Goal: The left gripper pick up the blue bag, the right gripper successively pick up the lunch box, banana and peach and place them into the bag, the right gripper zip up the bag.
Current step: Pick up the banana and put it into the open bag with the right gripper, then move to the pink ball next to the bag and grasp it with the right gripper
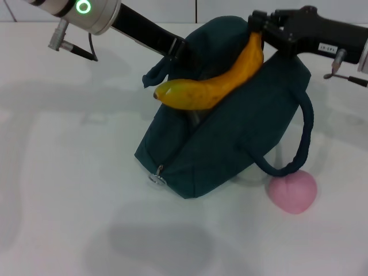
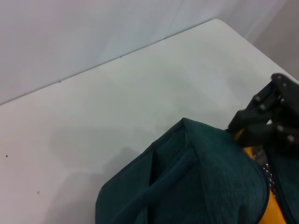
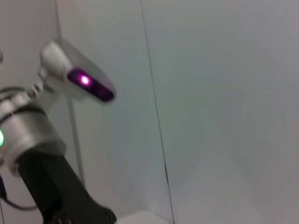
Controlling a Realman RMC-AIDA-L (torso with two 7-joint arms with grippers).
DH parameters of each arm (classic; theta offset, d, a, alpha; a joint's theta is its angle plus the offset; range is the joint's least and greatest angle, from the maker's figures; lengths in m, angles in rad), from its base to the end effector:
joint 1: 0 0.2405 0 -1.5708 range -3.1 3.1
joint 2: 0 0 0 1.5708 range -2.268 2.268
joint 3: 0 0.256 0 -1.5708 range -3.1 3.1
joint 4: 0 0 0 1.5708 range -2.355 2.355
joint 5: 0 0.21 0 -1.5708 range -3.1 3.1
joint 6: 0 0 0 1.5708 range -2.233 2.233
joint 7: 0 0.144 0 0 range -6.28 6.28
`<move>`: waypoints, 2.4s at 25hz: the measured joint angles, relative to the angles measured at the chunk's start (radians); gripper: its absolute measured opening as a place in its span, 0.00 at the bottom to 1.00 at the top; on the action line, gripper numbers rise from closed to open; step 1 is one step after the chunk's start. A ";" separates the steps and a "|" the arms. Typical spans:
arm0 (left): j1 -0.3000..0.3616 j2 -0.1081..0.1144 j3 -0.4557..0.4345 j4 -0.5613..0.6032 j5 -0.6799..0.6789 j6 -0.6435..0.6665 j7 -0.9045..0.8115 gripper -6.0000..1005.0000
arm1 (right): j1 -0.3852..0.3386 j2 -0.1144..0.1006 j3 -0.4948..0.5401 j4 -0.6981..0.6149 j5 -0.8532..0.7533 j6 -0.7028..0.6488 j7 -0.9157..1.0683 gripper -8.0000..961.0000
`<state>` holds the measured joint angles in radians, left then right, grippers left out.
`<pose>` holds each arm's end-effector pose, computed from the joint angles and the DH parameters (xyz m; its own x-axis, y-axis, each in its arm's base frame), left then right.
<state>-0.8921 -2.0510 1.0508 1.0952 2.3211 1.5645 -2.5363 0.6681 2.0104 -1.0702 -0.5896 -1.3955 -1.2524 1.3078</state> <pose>-0.1019 0.4068 0.0190 0.7340 0.6702 0.1096 0.6782 -0.7151 -0.1692 0.1816 0.4063 0.0103 0.7295 -0.1133 -0.6745 -0.4036 -0.8675 -0.2908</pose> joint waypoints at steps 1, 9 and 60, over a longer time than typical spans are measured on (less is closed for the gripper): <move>0.000 0.000 0.000 0.000 0.000 0.000 0.000 0.05 | -0.001 -0.001 -0.009 0.001 -0.004 0.009 0.000 0.11; 0.004 0.000 0.000 0.000 0.000 0.000 -0.007 0.05 | -0.035 -0.008 -0.028 -0.017 -0.071 0.029 0.018 0.09; 0.097 0.007 -0.079 -0.002 0.000 -0.030 -0.004 0.05 | -0.232 0.003 -0.108 -0.966 -0.915 -0.513 0.933 0.54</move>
<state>-0.7955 -2.0439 0.9717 1.0936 2.3211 1.5341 -2.5404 0.4357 2.0130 -1.1781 -1.5555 -2.3104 -1.7651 2.2411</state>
